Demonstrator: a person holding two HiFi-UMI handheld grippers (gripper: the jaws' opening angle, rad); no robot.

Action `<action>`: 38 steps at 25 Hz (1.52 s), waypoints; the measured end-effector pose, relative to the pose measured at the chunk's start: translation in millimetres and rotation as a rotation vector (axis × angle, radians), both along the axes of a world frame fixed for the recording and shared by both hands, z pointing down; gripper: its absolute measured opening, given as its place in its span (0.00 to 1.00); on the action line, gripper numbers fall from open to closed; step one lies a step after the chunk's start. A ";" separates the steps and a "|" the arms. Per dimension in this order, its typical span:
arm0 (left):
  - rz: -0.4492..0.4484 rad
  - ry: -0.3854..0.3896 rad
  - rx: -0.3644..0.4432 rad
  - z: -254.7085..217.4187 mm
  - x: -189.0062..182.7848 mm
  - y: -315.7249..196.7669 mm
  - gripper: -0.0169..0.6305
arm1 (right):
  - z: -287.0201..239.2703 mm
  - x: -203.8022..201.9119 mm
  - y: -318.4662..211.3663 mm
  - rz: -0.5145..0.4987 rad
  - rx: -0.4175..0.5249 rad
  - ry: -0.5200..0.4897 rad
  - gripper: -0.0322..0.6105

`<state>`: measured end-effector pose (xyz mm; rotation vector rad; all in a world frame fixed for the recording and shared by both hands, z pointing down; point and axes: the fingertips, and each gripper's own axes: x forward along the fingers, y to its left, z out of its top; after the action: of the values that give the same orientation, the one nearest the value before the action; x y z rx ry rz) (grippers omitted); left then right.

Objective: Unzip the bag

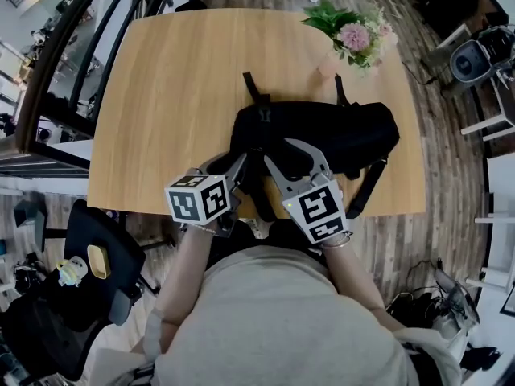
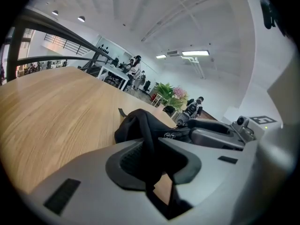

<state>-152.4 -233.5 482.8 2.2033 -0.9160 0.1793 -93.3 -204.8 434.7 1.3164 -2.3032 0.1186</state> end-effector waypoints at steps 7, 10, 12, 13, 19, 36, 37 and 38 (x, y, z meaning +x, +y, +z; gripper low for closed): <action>0.026 0.030 0.008 -12.1 2.3 0.5 0.13 | 1.8 -6.6 0.5 -0.043 0.091 0.188 0.29; 0.038 0.030 0.015 -15.8 3.7 1.1 0.13 | 5.3 -11.7 1.5 -0.082 0.130 0.292 0.29; 0.042 0.032 0.018 -17.9 4.2 1.1 0.13 | 8.4 -14.8 2.8 -0.108 0.142 0.349 0.28; 0.043 0.034 0.019 -18.8 4.3 1.1 0.13 | 9.5 -15.7 3.2 -0.118 0.144 0.368 0.28; 0.056 0.045 0.021 -22.4 5.4 -0.2 0.12 | 13.7 -21.5 1.6 -0.160 0.169 0.455 0.26; 0.068 0.094 0.002 -25.7 8.4 -3.1 0.12 | 32.0 -21.3 -9.8 -0.252 0.232 0.714 0.31; 0.069 0.096 0.002 -25.9 8.6 -2.9 0.12 | 32.4 -21.6 -10.9 -0.255 0.234 0.723 0.31; 0.070 0.097 0.002 -26.1 8.5 -2.9 0.12 | 32.9 -22.1 -11.9 -0.259 0.236 0.730 0.31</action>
<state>-143.9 -236.4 456.8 2.2263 -0.7870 0.1031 -115.4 -216.7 467.5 0.9288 -1.8476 -0.6320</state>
